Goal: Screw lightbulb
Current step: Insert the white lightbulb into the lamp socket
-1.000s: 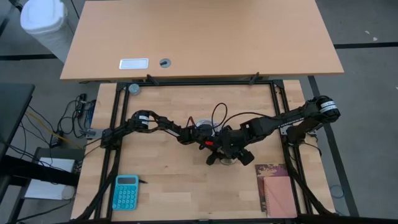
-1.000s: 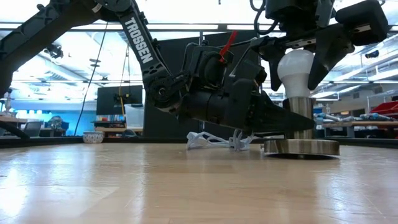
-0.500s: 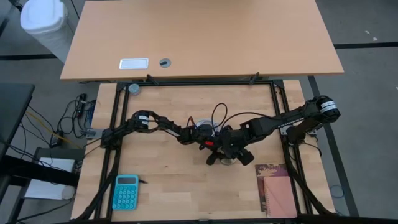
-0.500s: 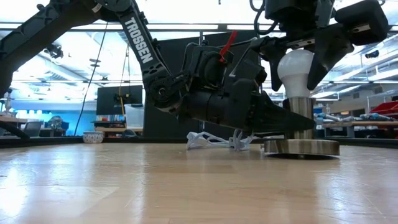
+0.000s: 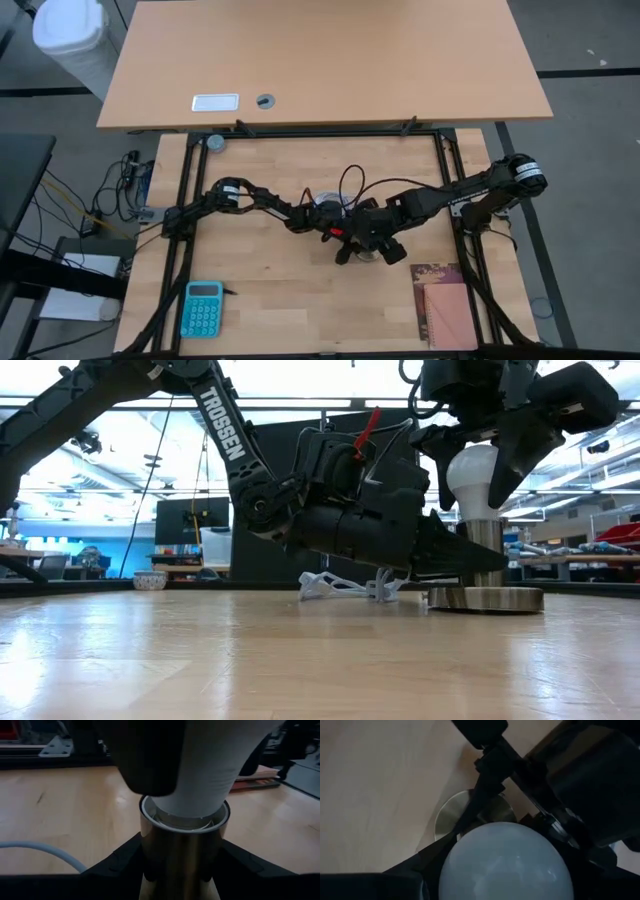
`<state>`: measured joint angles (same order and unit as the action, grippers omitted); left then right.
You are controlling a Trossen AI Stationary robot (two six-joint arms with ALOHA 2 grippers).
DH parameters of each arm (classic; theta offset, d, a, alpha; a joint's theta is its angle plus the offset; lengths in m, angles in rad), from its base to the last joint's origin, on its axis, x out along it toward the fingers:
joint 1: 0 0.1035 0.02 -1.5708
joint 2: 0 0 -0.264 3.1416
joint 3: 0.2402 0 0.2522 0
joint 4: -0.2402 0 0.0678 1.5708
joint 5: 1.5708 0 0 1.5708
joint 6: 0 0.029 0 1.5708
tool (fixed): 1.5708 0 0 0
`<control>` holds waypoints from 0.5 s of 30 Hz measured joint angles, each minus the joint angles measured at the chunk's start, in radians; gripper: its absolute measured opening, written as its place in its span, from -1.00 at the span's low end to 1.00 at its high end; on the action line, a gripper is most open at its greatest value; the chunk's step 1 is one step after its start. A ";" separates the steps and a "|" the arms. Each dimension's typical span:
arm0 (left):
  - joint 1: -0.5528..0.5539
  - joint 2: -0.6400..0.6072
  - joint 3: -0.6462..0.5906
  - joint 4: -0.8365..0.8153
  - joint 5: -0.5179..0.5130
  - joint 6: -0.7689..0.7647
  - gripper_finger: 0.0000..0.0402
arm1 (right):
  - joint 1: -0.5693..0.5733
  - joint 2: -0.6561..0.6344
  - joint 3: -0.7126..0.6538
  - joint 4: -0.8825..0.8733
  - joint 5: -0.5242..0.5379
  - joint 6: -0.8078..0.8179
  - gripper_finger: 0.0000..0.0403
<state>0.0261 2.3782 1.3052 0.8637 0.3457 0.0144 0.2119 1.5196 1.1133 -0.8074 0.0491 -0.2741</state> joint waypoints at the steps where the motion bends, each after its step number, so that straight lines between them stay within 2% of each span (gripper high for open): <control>1: 0.000 0.000 0.000 0.000 -0.010 -0.003 -0.01 | -0.001 0.000 0.000 -0.001 0.003 0.009 0.31; 15: -0.005 -0.001 0.001 -0.017 -0.165 -0.052 -0.01 | -0.043 0.000 0.000 -0.036 0.020 0.149 0.32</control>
<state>0.0210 2.3768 1.3064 0.8466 0.1807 -0.0380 0.1690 1.5196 1.1133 -0.8434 0.0691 -0.1249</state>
